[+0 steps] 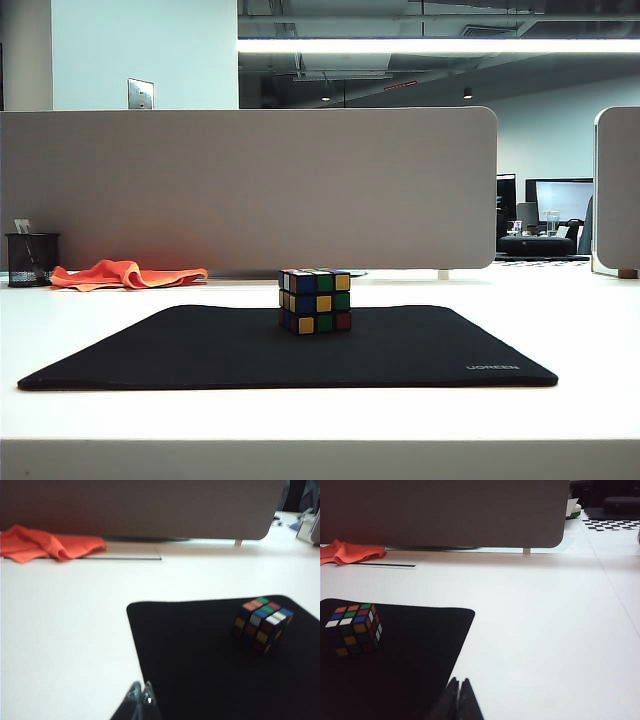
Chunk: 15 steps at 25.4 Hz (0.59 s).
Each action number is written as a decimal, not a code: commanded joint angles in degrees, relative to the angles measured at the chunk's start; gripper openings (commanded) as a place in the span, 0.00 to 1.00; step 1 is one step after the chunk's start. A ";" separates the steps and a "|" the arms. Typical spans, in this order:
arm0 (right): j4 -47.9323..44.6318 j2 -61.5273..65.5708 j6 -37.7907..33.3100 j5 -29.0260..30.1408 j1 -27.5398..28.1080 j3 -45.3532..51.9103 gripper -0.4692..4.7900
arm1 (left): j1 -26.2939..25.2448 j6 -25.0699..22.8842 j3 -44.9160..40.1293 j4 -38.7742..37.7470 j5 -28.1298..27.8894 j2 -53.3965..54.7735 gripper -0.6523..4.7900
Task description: Pick up the cube on the right side of the mouse pad, then place it in the center of the mouse pad.
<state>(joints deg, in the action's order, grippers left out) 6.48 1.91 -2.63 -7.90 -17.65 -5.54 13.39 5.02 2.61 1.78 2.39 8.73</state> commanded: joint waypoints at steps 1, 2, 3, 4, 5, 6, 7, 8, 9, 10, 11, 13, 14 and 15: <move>2.78 -1.99 0.07 -0.07 -0.02 1.51 0.13 | -0.07 0.17 -1.90 0.11 0.42 -0.52 0.11; 2.75 -1.95 0.09 -0.09 -0.09 2.34 0.13 | -0.07 0.09 -2.23 -1.14 0.37 -1.01 0.11; 2.60 -2.01 0.09 -0.11 -0.07 2.78 0.13 | -0.07 -0.07 -2.23 -1.18 0.17 -1.03 0.11; 2.23 -2.01 0.09 -0.11 -0.07 3.34 0.13 | -0.07 -0.09 -2.23 -1.09 0.20 -1.27 0.11; 1.68 -2.01 0.11 -0.17 -0.07 4.07 0.13 | -0.07 -0.15 -2.23 -1.01 0.11 -1.49 0.11; 0.72 -2.01 0.11 -0.13 -0.07 4.76 0.13 | -0.09 -0.33 -2.25 -0.81 -0.52 -1.73 0.11; -0.22 -2.01 0.07 -0.11 -0.07 5.53 0.13 | -0.09 -0.39 -2.25 -0.50 -1.62 -1.81 0.11; 0.39 -1.99 0.35 -0.26 -0.04 5.49 0.13 | -0.09 -0.46 -2.25 -0.39 -2.56 -1.95 0.11; 0.31 -1.99 1.22 -0.33 -0.02 5.49 0.13 | -0.09 -0.50 -2.25 -0.35 -3.10 -2.14 0.11; -0.37 -1.99 1.36 -0.31 -0.02 5.49 0.13 | -0.09 -0.50 -2.25 -0.35 -3.06 -2.21 0.11; -0.83 -1.99 1.36 -0.02 -0.02 5.49 0.13 | -0.09 -0.50 -2.25 -0.48 -2.54 -2.23 0.11; -0.87 -2.01 1.31 0.09 -0.04 5.46 0.13 | -0.09 -0.48 -2.25 -1.46 -2.19 -2.23 0.11; -0.57 -2.01 1.31 0.11 -0.04 5.46 0.13 | -0.09 -0.46 -2.25 -2.60 -2.21 -2.23 0.11; -0.44 -2.01 1.31 0.11 -0.04 5.46 0.13 | -0.09 -0.33 -2.25 -3.19 -2.19 -2.23 0.11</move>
<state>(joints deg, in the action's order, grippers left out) 6.83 0.05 -1.56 -7.90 -17.67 -0.40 13.37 4.71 0.16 -0.60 -0.10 6.59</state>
